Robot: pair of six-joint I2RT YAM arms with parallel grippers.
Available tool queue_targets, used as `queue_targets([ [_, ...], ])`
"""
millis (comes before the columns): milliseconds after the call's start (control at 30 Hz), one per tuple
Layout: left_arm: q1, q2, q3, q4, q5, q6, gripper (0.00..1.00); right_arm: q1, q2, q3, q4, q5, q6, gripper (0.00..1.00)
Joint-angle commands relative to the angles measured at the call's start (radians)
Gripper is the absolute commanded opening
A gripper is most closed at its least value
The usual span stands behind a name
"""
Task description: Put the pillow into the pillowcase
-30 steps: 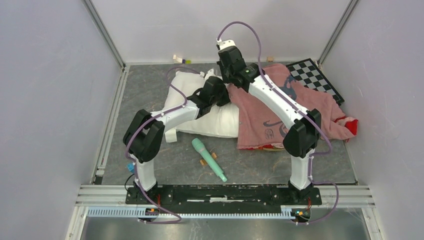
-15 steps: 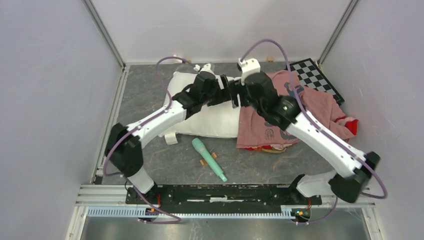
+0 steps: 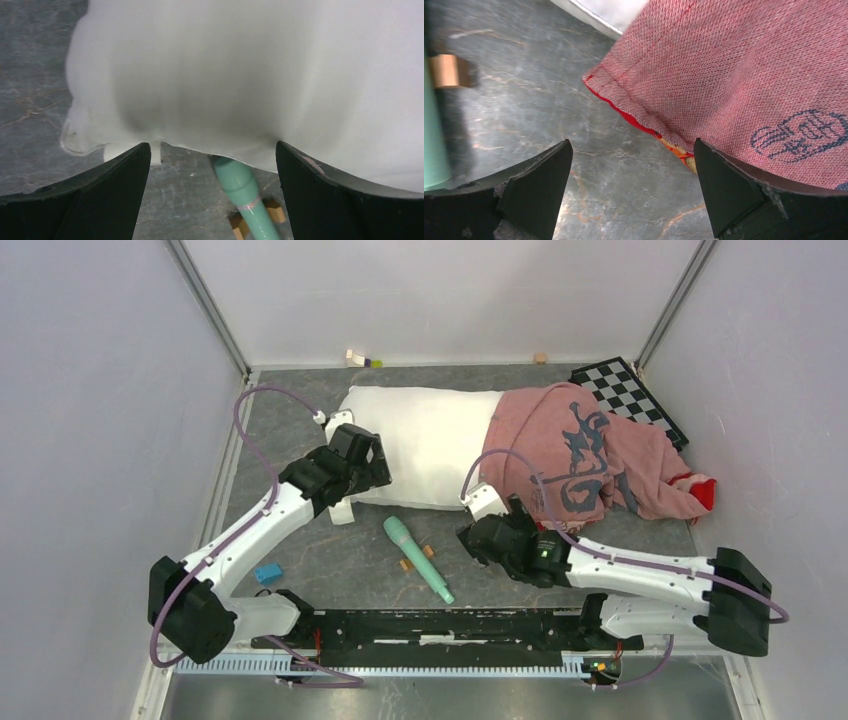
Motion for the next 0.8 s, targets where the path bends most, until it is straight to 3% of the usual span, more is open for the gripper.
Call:
queue_targets([
  [0,0.045,-0.012,-0.01,-0.05,-0.14,0.035,1.0,0.02,0.079,-0.036,0.156,0.171,-0.008,0.98],
  [200,0.098,0.107,0.009,0.017,-0.181,0.049,1.0,0.024,0.245,-0.015,0.212,0.294,-0.057,0.97],
  [267,0.099,0.145,0.011,0.063,-0.174,0.062,0.97,0.024,0.28,0.002,0.203,0.331,-0.058,0.89],
  [300,0.099,0.158,0.016,0.079,-0.163,0.075,0.9,0.024,0.288,0.011,0.198,0.356,-0.059,0.81],
  [333,0.099,0.17,0.02,0.098,-0.151,0.092,0.79,0.023,0.291,0.032,0.179,0.379,-0.062,0.63],
  [400,0.096,0.166,0.044,0.102,-0.132,0.115,0.41,0.022,0.284,0.113,0.112,0.426,-0.065,0.28],
  [467,0.083,0.134,0.069,0.097,-0.114,0.143,0.15,0.022,0.262,0.225,0.045,0.452,-0.088,0.01],
  [533,0.063,0.101,0.115,0.064,-0.114,0.18,0.04,0.022,0.228,0.35,0.019,0.44,-0.154,0.0],
  [767,-0.02,0.003,0.325,-0.085,-0.033,0.302,0.03,0.017,0.266,0.961,-0.072,0.292,-0.472,0.0],
])
